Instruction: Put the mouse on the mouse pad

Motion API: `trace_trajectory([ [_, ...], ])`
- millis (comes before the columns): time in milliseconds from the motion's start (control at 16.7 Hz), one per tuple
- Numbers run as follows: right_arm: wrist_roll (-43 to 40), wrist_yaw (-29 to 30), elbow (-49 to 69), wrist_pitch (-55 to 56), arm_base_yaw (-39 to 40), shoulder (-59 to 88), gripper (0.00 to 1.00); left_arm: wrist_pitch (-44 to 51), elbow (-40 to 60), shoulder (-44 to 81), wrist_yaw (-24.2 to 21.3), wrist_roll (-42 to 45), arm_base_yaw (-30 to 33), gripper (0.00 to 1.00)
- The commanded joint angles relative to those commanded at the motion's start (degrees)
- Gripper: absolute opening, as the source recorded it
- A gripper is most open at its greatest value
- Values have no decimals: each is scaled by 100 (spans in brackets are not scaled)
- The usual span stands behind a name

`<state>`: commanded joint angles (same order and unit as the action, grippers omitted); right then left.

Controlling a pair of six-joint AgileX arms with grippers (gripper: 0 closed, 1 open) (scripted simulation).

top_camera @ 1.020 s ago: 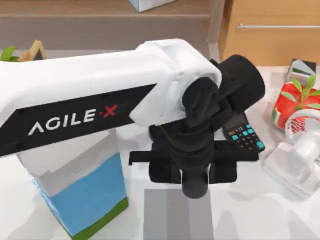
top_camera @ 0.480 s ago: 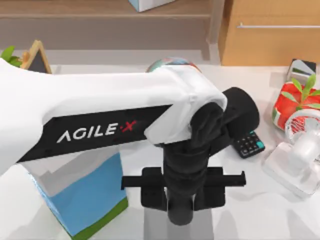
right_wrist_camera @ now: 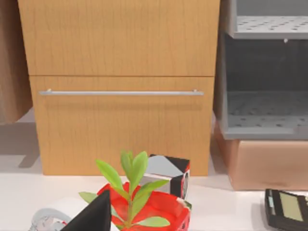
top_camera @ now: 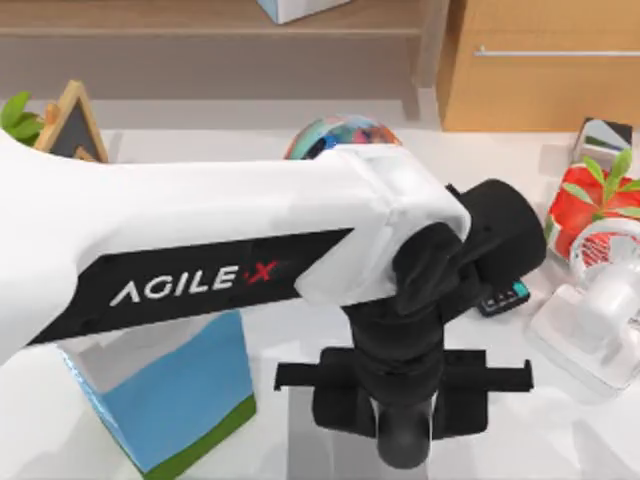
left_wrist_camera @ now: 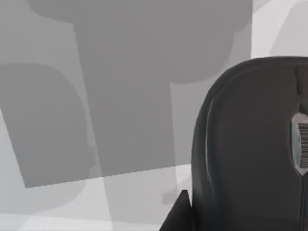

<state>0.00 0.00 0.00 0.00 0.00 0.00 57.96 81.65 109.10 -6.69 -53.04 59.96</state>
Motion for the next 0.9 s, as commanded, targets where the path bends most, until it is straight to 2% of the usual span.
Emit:
trace_trajectory([
  [240, 0, 0, 0, 0, 0, 0, 100, -222, -156, 71, 5, -19, -20, 0],
  [660, 0, 0, 0, 0, 0, 0, 100, -475, -540, 403, 473, -284, -252, 0],
  [900, 0, 0, 0, 0, 0, 0, 100, -488, -591, 456, 510, -303, -270, 0],
])
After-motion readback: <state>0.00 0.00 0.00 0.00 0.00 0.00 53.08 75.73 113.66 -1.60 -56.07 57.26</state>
